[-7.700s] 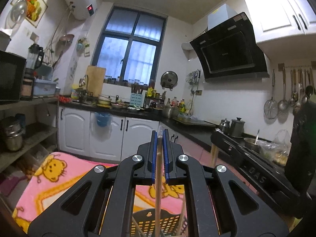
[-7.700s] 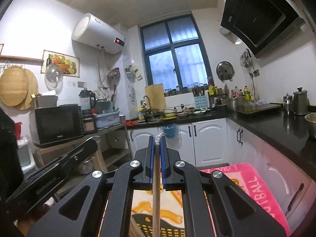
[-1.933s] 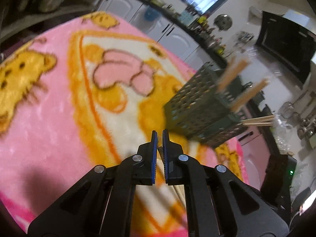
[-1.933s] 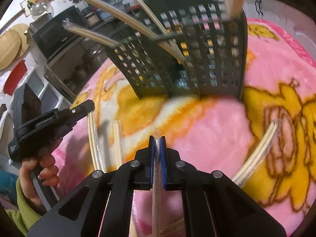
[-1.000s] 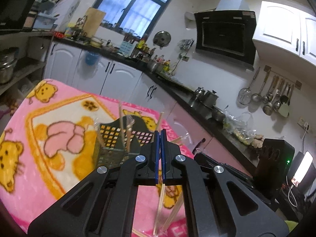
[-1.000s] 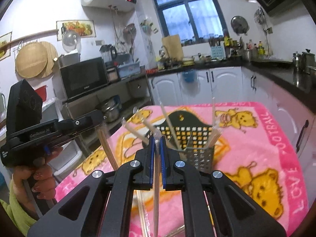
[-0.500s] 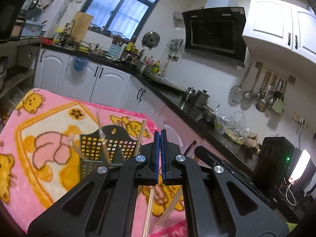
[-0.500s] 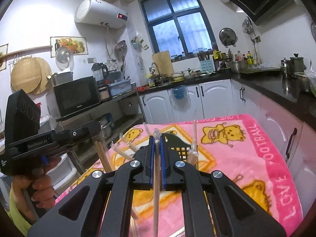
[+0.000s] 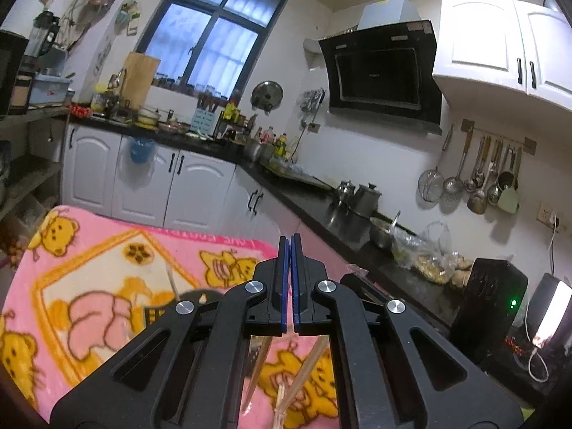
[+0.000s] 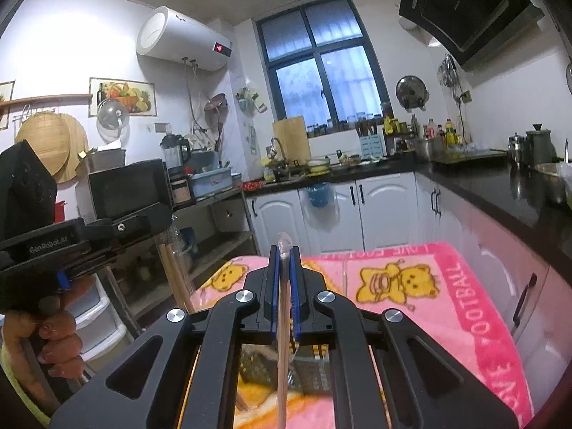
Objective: Organize utensils
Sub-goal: 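Lift both held chopsticks up over the green caddy, then lower the chopsticks into the caddy, opening the right then left gripper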
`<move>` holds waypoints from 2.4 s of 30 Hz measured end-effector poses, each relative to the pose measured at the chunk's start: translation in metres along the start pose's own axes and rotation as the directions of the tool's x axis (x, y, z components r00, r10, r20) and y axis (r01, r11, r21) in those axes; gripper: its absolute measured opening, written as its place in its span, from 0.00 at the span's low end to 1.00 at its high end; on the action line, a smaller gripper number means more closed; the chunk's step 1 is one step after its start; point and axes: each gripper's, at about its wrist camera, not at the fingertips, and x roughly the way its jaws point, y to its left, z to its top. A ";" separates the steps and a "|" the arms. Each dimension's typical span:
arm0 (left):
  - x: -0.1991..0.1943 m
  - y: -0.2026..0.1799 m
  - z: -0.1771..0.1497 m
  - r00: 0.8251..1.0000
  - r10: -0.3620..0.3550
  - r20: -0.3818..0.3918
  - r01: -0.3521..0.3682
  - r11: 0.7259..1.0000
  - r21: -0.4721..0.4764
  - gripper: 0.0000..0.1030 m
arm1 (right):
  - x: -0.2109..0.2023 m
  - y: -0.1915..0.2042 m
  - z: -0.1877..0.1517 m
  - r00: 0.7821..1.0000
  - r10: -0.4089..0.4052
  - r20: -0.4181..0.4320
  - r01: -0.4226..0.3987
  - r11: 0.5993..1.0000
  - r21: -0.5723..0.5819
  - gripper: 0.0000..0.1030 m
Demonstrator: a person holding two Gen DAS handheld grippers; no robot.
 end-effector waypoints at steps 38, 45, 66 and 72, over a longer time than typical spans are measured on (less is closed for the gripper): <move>0.095 0.042 0.007 0.995 0.100 0.023 -0.100 0.995 -0.030 0.00 | 0.077 -0.040 0.001 0.991 -0.061 0.121 0.059 0.998 0.014 0.06; 0.103 0.052 -0.010 0.996 0.087 -0.021 -0.088 0.995 -0.053 0.00 | 0.086 -0.043 -0.014 0.995 -0.065 0.069 0.063 0.997 0.033 0.06; 0.059 0.051 -0.036 0.991 0.121 -0.063 -0.124 0.991 -0.044 0.53 | 0.057 -0.057 -0.040 0.981 -0.121 -0.150 0.136 0.986 0.097 0.36; 0.042 0.044 -0.043 0.991 0.118 -0.069 -0.120 0.992 -0.025 0.68 | 0.045 -0.056 -0.047 0.976 -0.108 -0.189 0.129 0.986 0.102 0.41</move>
